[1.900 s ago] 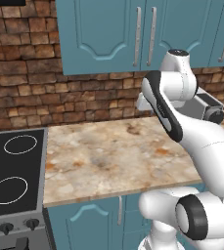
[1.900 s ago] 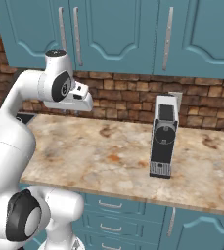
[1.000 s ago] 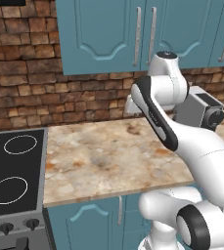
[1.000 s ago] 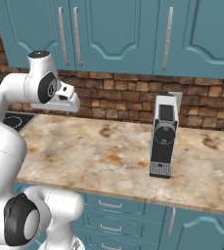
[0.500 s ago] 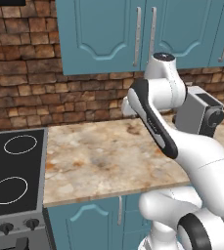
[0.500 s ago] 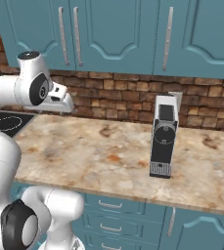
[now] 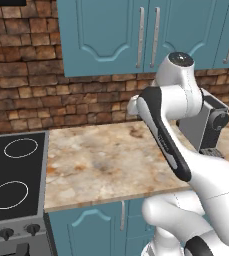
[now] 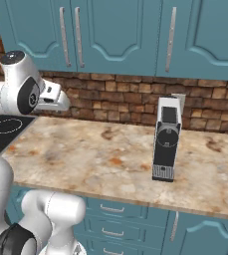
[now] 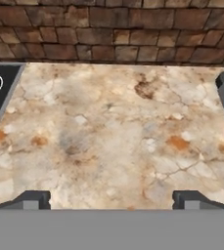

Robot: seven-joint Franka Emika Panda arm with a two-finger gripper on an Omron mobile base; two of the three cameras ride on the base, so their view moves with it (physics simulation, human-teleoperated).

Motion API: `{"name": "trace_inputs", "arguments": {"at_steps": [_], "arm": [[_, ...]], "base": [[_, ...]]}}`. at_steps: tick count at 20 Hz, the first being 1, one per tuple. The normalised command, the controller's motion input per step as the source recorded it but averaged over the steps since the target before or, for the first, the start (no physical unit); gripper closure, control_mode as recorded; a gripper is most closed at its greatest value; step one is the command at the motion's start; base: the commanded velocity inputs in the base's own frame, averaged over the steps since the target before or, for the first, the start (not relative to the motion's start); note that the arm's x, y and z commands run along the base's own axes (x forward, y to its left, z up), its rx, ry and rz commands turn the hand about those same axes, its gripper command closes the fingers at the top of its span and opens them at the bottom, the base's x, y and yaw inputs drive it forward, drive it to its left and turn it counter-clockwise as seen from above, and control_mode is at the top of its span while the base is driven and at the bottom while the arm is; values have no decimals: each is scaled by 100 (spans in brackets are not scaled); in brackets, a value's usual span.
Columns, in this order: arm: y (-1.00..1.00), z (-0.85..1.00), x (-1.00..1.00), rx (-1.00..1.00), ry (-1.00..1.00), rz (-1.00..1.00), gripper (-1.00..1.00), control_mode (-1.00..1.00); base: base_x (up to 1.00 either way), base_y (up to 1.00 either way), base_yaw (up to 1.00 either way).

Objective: Move the bowls from the cabinet to the plates on the dining table.

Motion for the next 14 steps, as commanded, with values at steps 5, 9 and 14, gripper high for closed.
{"name": "trace_inputs", "arguments": {"at_steps": [5,9,14], "arm": [[0,47,0,0,-9,0,-100,-100],[3,46,3,0,-7,0,-100,-100],[17,51,-8,0,-4,0,-100,-100]], "base": [[0,0,0],[0,0,0],[0,0,0]]}}
